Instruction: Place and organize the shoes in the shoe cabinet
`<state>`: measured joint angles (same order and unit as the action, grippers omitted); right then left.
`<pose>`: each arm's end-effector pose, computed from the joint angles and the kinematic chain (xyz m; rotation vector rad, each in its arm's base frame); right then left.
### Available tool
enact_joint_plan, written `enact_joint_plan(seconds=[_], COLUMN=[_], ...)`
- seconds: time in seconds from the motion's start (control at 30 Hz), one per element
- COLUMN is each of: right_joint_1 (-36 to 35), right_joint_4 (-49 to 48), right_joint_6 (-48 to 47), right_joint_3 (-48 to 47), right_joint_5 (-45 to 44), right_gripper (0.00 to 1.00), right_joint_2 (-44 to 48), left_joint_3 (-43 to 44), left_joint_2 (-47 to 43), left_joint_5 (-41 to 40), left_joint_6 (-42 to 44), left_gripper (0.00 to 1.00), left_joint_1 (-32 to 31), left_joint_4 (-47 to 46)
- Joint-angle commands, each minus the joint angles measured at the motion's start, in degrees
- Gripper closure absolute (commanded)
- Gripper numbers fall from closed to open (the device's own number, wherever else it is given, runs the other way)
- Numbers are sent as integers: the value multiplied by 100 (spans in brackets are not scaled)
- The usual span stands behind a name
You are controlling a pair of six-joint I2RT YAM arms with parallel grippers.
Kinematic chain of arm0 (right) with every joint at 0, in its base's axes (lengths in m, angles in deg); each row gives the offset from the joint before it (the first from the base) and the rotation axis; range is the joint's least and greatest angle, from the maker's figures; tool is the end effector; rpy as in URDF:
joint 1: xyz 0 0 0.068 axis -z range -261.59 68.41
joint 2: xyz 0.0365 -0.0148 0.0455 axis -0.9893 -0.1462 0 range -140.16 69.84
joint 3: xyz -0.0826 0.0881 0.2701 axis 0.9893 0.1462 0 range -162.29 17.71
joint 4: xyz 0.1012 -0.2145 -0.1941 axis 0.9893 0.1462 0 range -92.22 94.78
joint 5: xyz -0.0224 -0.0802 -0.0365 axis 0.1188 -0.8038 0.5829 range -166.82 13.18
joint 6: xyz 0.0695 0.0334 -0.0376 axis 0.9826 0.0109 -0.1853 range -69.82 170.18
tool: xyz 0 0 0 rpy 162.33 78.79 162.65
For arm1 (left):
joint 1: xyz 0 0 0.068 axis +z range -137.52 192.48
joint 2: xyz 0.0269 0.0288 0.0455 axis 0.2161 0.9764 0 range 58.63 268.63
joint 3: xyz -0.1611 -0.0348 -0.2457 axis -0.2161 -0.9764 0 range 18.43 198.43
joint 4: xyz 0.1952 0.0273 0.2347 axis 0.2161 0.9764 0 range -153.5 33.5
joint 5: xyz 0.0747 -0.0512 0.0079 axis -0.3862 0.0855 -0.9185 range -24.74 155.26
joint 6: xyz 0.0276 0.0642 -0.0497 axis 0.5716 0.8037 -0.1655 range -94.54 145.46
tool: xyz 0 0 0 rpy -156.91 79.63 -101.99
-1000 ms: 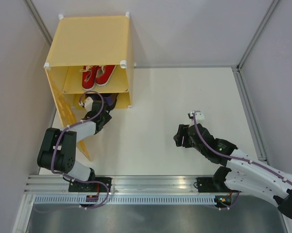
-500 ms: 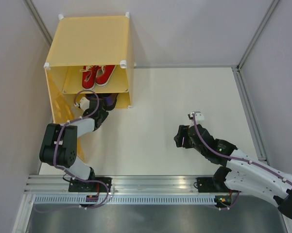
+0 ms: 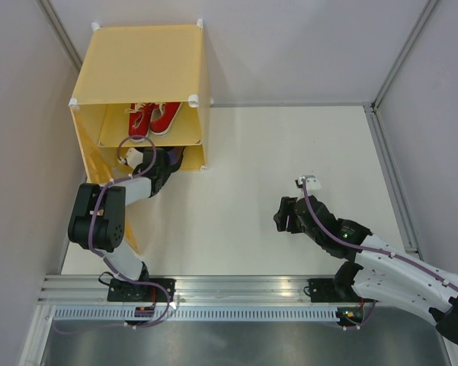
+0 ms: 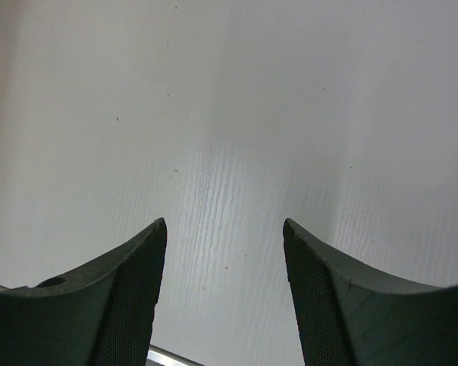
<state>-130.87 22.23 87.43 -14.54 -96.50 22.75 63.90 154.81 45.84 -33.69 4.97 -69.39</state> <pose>0.1724 0.1612 0.2154 -0.0515 2.2457 0.4445 0.3858 -0.0254 0.1088 -1.1493 1.9992 -0.1971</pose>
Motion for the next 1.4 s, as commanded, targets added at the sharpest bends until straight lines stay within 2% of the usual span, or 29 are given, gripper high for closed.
enact_joint_plan(seconds=[0.0, 0.37, 0.7, 1.07, 1.27, 1.33, 1.37], right_joint_1=[15, 23, 15, 23, 23, 23, 23], right_joint_4=[-72, -37, 7, 78, 113, 78, 78], right_joint_6=[-34, -17, -25, -25, -87, -87, -78], right_joint_3=[-9, -18, -124, -202, -264, -264, -273], right_joint_5=[-159, -132, -71, -35, -71, -62, -45], right_gripper=[33, 33, 33, 33, 33, 33, 33], right_joint_2=[-11, 33, 86, 271, 271, 262, 244], left_joint_3=[322, 32, -890, -777, -514, -469, -417], left_joint_2=[111, -160, -1768, -4061, -4459, -4415, -4345], left_joint_5=[-123, 8, 149, 114, -79, -386, -631], left_joint_6=[-228, -298, 158, 1318, 1723, 1583, 1409], left_gripper=[63, 61, 52, 39, 35, 37, 41], left_joint_1=[21, 30, 30, 30, 30, 39, 56], left_joint_4=[-272, -255, 254, 1907, 2408, 2417, 2408])
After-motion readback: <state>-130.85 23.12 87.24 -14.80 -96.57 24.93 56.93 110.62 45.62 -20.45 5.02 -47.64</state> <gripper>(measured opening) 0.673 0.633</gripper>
